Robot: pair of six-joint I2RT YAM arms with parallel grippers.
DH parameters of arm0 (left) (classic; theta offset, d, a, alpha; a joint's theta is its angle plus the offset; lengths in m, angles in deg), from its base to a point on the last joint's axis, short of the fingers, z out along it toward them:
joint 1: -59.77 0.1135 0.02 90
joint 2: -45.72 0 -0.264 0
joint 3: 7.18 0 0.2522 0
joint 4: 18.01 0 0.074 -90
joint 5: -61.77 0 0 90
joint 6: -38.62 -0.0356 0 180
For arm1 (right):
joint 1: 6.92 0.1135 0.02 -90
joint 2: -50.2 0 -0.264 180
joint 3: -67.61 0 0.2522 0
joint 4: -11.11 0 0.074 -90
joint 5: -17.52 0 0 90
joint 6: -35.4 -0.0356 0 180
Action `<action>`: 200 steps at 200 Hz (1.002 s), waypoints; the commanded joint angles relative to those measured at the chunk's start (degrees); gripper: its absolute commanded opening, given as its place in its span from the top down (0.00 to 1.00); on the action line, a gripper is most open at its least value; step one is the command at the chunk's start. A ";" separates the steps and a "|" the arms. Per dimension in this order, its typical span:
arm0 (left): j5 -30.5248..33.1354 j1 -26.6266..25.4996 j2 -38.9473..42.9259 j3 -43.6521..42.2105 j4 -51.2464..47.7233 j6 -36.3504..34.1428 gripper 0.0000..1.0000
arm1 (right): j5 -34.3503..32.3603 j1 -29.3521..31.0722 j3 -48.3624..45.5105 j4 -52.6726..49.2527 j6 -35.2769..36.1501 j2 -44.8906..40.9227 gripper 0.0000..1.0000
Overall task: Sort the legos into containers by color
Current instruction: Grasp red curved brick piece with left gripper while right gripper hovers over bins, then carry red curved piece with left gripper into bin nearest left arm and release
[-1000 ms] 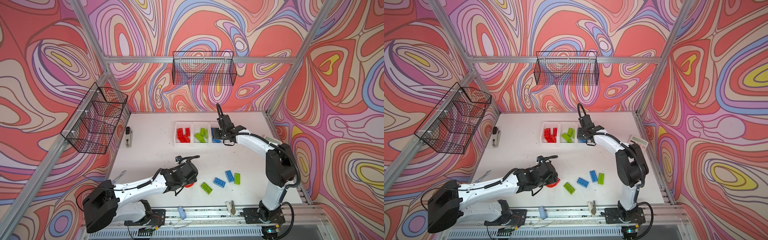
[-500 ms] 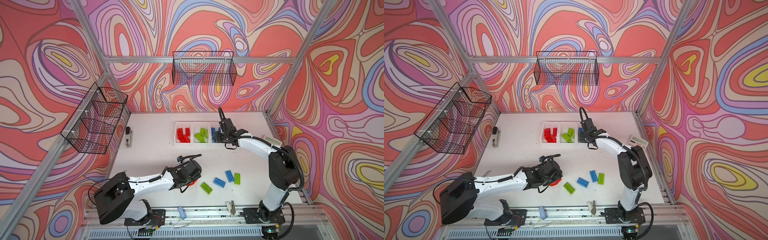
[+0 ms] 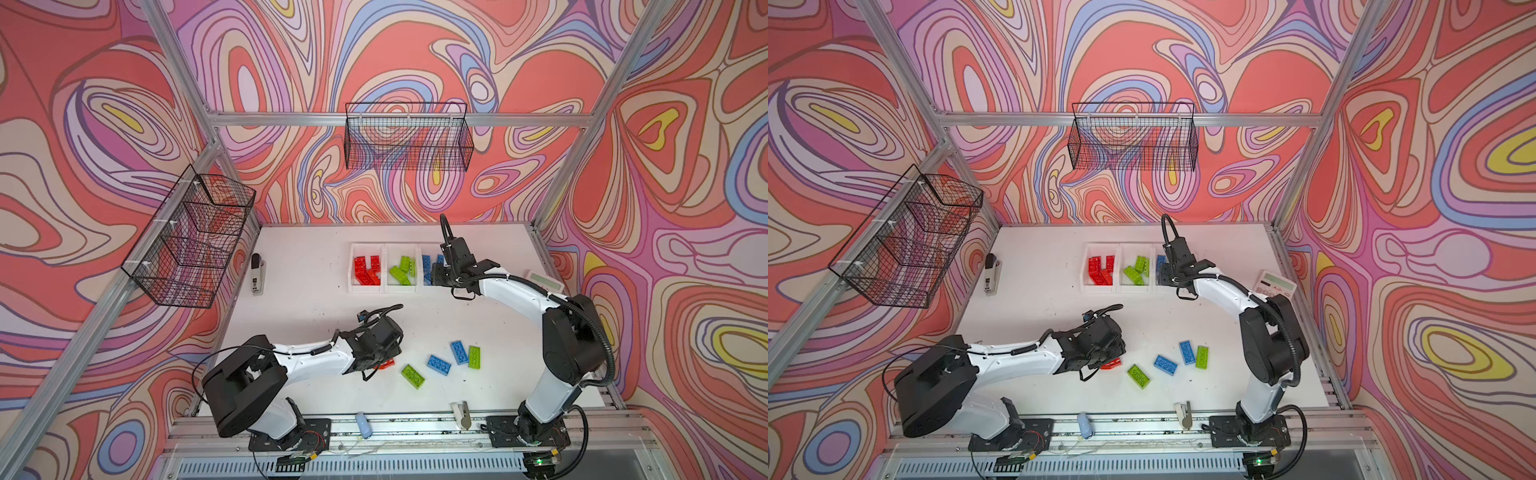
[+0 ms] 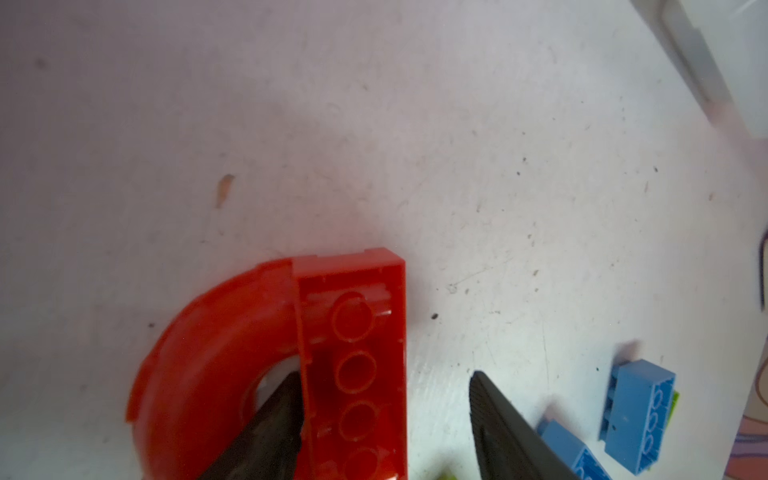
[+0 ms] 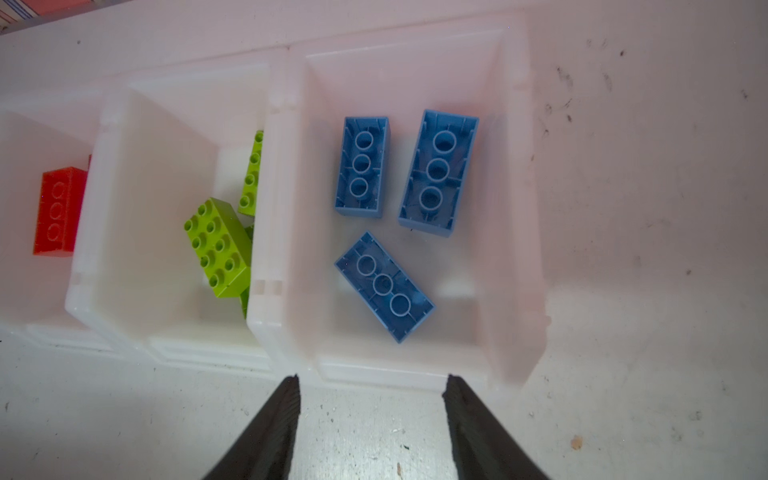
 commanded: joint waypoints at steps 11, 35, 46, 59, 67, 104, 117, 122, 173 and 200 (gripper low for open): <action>-5.08 1.66 -3.31 3.26 -3.28 -10.33 0.38 | -0.12 -0.19 -2.23 0.24 -1.24 -2.30 0.41; -4.85 1.74 -4.13 5.85 -8.90 -15.90 0.44 | -0.32 -0.30 -2.94 0.22 -1.46 -2.73 0.41; -5.18 1.94 -4.38 6.24 -10.12 -17.56 0.49 | -0.23 -0.28 -3.05 0.21 -1.51 -2.75 0.41; -5.98 2.23 -4.81 6.74 -11.54 -19.18 0.54 | -0.15 -0.29 -3.13 0.31 -1.60 -2.84 0.41; -6.19 2.26 -4.97 7.08 -12.65 -20.33 0.58 | -0.04 -0.25 -3.15 0.22 -1.60 -2.84 0.41; -3.55 2.33 -4.19 9.31 -19.15 -25.85 0.70 | -0.24 -0.47 -3.29 -0.06 -1.25 -2.99 0.41; -2.66 2.59 -3.37 10.36 -21.09 -27.57 0.72 | -0.03 -0.49 -3.76 0.37 -1.49 -3.18 0.41; -2.22 2.72 -2.86 10.76 -21.94 -28.15 0.73 | -0.01 -0.55 -3.86 0.39 -1.55 -3.27 0.41; 4.21 8.89 4.04 19.56 -30.63 -39.86 0.77 | -0.27 -0.68 -5.34 0.74 -2.12 -4.70 0.42; 5.69 14.69 4.12 26.07 -30.59 -49.05 0.77 | -0.92 -0.76 -7.21 0.57 -2.62 -6.85 0.42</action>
